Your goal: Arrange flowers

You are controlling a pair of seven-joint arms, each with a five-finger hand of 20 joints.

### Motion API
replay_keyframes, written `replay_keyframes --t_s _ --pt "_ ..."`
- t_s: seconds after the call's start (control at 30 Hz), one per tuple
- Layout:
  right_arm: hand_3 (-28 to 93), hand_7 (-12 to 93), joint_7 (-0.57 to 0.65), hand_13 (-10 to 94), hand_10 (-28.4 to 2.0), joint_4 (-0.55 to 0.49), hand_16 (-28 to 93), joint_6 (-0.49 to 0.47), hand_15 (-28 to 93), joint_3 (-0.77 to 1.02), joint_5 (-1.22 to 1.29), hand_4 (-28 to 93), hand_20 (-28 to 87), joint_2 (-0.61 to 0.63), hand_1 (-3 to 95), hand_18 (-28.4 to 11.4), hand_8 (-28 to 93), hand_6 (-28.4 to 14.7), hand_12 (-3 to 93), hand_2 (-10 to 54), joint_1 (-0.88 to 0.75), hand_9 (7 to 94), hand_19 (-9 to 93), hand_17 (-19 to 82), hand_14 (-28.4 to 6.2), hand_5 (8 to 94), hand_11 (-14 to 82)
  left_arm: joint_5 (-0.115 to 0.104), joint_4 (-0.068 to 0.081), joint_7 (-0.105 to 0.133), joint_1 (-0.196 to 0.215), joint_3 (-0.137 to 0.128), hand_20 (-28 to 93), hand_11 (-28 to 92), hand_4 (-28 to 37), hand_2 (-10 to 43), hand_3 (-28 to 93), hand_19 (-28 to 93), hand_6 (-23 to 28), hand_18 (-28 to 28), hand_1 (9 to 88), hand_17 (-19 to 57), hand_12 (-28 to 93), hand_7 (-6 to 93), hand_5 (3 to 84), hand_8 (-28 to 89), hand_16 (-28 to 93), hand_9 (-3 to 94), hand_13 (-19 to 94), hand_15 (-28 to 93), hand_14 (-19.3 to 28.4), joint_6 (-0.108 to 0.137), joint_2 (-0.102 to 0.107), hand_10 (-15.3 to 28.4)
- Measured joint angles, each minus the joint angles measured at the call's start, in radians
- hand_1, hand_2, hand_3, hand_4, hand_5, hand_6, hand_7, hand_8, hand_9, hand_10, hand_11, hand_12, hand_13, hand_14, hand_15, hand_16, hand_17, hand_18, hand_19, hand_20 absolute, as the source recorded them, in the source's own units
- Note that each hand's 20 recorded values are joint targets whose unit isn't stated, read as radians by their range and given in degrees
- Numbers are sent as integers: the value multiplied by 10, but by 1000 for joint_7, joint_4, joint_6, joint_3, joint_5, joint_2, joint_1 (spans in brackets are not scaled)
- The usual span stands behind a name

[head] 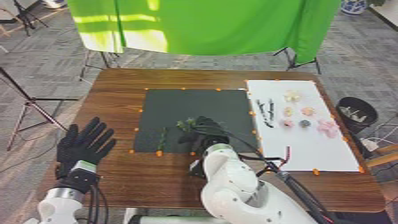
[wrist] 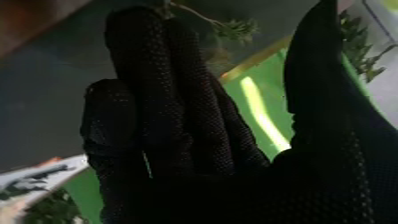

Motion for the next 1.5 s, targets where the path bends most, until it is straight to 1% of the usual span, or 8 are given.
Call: replay_keyframes --t_s 0.27,0.6,0.7,0.83,0.97,1.1,1.23,1.5 --pt "718 14 -23 769 -219 -18 196 -117 515 2 -26 -208 183 6 331 -256 -117 -208 155 -20 -7 794 932 445 -151 463 145 -1 0 0 1 -1 62 196 -283 173 676 316 94 144 233 -81 61 86 384 -73 -77 277 190 301 171 0 -5 152" --pt "706 0 -39 754 -232 -45 183 -41 509 39 -42 -209 157 35 277 -262 -99 -173 145 49 -33 746 932 432 -168 420 127 -9 0 2 18 -11 60 196 -283 174 675 319 95 145 233 -81 61 86 386 -73 -77 278 192 303 171 1 -12 152" --pt "725 4 -46 724 -228 -51 163 -32 455 48 -37 -212 97 46 267 -248 -91 -140 131 63 -42 671 926 408 -175 430 98 -10 0 3 21 -13 59 195 -283 174 675 319 95 144 233 -80 60 86 386 -73 -78 278 191 301 171 1 -15 153" --pt "728 21 -125 716 -226 -57 156 77 432 57 -19 -219 82 75 263 -244 -88 -114 125 89 -67 661 928 400 -175 459 92 -10 0 4 25 -16 59 193 -283 175 676 318 95 144 232 -80 60 85 386 -73 -78 278 191 303 172 1 -19 152" --pt "729 26 -240 719 -223 -79 156 135 419 110 42 -217 75 101 286 -244 -90 -111 126 66 -103 663 931 400 -171 470 91 -11 0 8 30 -17 59 193 -283 175 678 319 96 144 231 -81 60 84 386 -72 -79 278 190 304 173 0 -23 153" --pt "700 27 -154 709 -223 -135 166 30 415 167 25 -208 137 132 280 -247 -90 -108 128 -10 -115 646 932 402 -170 489 85 -11 -2 14 33 -16 60 191 -283 174 680 320 96 145 231 -81 60 81 387 -73 -79 279 189 302 174 -1 -28 154" --pt "675 30 -72 685 -223 -180 168 14 426 264 15 -199 165 201 283 -250 -89 -107 130 -85 -137 623 932 396 -170 498 78 -11 -8 33 42 -17 60 189 -283 172 680 321 96 145 231 -82 59 79 386 -73 -79 279 191 297 171 -1 -28 153" --pt "635 51 -57 682 -217 -163 169 -16 457 515 7 -239 174 392 322 -247 -89 -107 139 -95 -211 639 932 389 -159 567 91 -8 -27 55 56 -39 60 188 -283 177 677 321 97 145 231 -81 57 78 387 -73 -78 280 192 298 171 -1 -22 154"
